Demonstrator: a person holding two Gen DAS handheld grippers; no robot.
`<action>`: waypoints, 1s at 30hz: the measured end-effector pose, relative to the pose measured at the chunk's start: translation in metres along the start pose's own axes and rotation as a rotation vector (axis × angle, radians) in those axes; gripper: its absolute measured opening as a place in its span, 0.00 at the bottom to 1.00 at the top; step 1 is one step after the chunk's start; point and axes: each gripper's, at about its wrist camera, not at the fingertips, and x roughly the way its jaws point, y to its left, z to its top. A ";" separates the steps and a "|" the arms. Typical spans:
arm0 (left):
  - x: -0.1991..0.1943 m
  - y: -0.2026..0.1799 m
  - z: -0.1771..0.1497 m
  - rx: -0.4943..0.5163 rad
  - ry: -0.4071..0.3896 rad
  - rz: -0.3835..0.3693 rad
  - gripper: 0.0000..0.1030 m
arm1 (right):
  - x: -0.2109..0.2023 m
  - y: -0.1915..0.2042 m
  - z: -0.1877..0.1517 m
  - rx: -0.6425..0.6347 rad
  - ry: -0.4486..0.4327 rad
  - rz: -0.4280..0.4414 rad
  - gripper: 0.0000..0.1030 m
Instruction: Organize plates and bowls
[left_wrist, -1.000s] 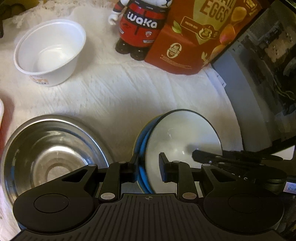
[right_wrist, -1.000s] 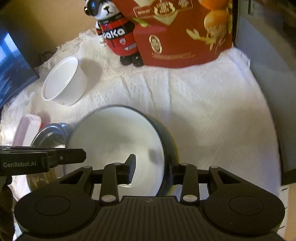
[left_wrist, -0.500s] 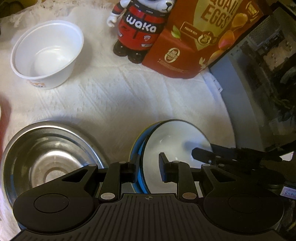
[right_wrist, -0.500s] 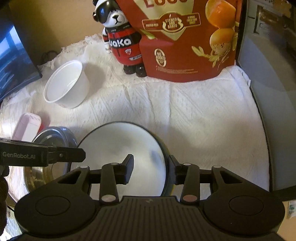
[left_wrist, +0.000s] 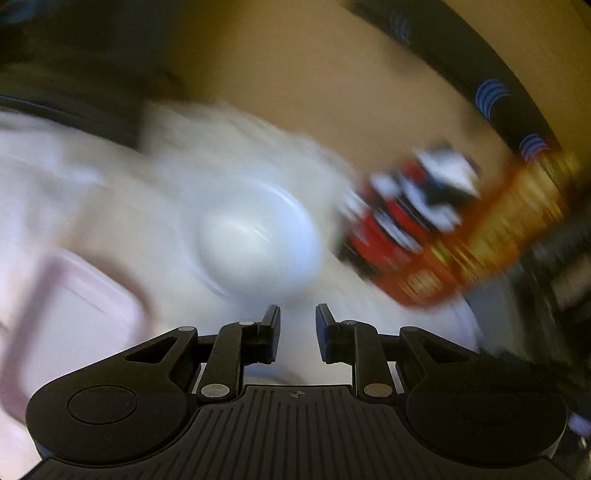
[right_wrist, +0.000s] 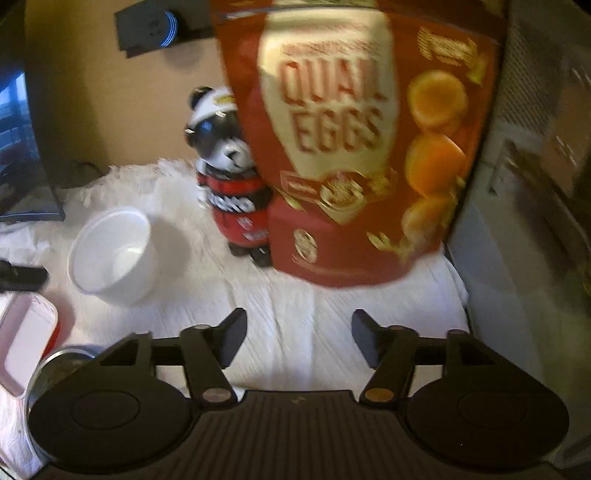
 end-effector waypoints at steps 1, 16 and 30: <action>-0.002 0.010 0.007 -0.018 -0.020 0.031 0.23 | 0.005 0.008 0.005 -0.007 0.003 0.009 0.64; 0.076 0.062 0.049 0.004 0.021 0.106 0.23 | 0.114 0.133 0.057 0.059 0.177 0.222 0.82; 0.103 0.028 0.023 -0.009 0.148 -0.064 0.23 | 0.141 0.099 0.043 0.143 0.314 0.222 0.24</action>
